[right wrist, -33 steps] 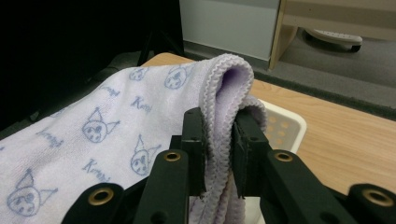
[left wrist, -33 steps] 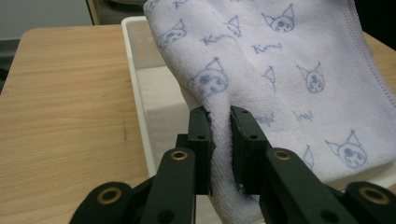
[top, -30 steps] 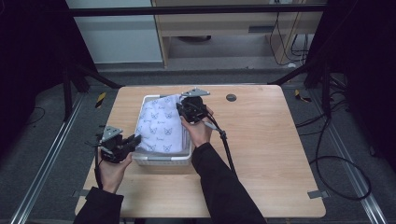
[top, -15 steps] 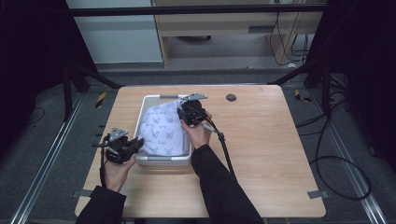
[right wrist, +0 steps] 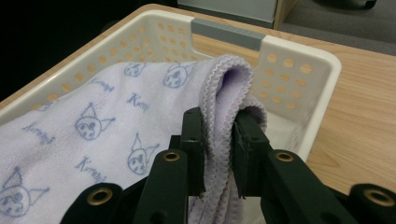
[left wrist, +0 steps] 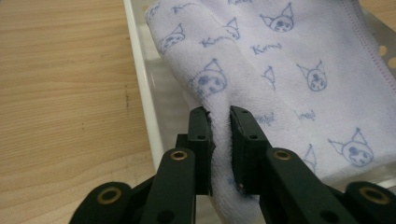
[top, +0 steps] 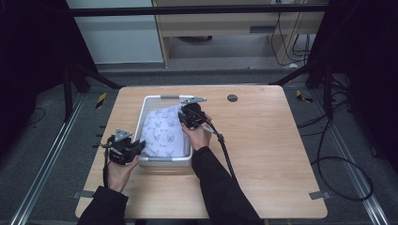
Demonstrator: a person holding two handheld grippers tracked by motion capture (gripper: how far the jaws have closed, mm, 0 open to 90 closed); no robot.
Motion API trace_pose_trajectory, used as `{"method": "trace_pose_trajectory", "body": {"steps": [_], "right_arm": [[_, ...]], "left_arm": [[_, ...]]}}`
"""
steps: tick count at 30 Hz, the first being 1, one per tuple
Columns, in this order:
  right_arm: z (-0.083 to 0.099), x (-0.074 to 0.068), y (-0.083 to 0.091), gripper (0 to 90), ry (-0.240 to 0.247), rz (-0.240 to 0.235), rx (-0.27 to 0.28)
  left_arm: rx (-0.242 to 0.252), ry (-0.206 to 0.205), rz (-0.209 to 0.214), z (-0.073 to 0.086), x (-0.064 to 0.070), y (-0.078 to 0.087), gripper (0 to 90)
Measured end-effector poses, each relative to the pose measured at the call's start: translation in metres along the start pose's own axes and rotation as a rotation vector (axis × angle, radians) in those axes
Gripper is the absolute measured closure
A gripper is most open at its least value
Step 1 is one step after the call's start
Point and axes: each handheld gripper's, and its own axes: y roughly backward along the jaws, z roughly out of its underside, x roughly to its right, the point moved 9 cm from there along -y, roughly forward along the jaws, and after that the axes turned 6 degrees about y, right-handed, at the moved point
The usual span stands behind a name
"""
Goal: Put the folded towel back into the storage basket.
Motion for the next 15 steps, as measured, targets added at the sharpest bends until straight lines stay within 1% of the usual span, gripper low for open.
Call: {"method": "trace_pose_trajectory", "body": {"steps": [2,5,8,9,15], "right_arm": [[0.0012,-0.0002,-0.001,76.4,-0.008,-0.002,-0.006],[0.0023,-0.0011,-0.0025,76.2,-0.005,0.0,-0.01],[0.0049,-0.0001,-0.0052,75.3,0.002,-0.001,-0.024],[0.0063,0.0,-0.0057,75.0,-0.005,-0.003,-0.033],[0.0105,0.0007,-0.0092,73.8,0.008,0.0,-0.053]], "left_arm": [[-0.002,-0.002,-0.003,0.0004,-0.0002,-0.0003,78.5],[-0.006,0.0,-0.006,0.0008,-0.0007,-0.0008,78.5],[-0.01,0.004,-0.004,0.0014,-0.0008,-0.0017,78.2],[-0.011,0.003,-0.004,0.0016,-0.0007,-0.002,78.1],[-0.023,-0.001,-0.006,0.0032,0.0004,-0.0039,77.8]]}}
